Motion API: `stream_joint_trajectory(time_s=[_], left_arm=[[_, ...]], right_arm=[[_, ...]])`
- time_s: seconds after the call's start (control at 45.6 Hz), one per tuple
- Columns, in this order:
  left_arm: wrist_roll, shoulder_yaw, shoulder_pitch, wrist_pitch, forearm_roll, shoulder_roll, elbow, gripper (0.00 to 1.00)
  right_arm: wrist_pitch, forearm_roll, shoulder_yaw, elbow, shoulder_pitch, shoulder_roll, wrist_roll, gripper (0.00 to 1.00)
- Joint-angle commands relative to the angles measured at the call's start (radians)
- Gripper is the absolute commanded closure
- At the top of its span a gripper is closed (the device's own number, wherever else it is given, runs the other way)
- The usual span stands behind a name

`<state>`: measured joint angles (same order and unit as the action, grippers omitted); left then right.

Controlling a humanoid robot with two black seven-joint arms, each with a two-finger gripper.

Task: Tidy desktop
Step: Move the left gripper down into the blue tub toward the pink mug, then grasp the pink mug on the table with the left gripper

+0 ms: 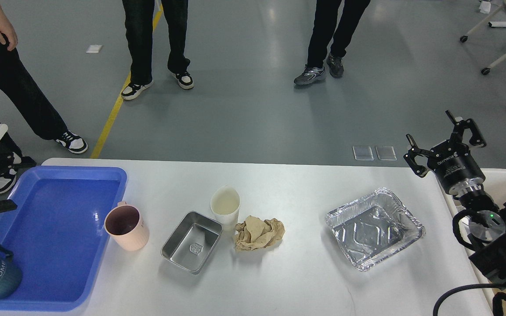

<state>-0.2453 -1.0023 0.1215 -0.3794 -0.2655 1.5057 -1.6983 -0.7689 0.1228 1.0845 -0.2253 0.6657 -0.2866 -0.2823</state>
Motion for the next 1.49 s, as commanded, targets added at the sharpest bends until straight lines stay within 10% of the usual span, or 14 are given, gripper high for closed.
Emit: stream_joint_trajectory(time_s=[0.0, 0.285, 0.614, 1.468], left_arm=[[-0.097, -0.001, 0.004, 0.076, -0.081, -0.122, 0.014, 0.06], [-0.282, 0.080, 0.137, 0.138, -0.378, -0.516, 0.146, 0.07], [-0.289, 0.389, 0.351, 0.231, -0.414, -0.617, 0.221, 0.07], [-0.275, 0.438, 0.337, 0.231, -0.503, -0.716, 0.361, 0.34]], right_arm=[[-0.003, 0.000, 0.000, 0.000, -0.003, 0.001, 0.000, 0.00], [-0.004, 0.000, 0.002, -0.055, -0.018, 0.003, 0.000, 0.00], [-0.004, 0.000, 0.002, -0.059, -0.023, -0.002, 0.000, 0.00], [-0.007, 0.000, 0.003, -0.059, -0.032, -0.013, 0.000, 0.00]])
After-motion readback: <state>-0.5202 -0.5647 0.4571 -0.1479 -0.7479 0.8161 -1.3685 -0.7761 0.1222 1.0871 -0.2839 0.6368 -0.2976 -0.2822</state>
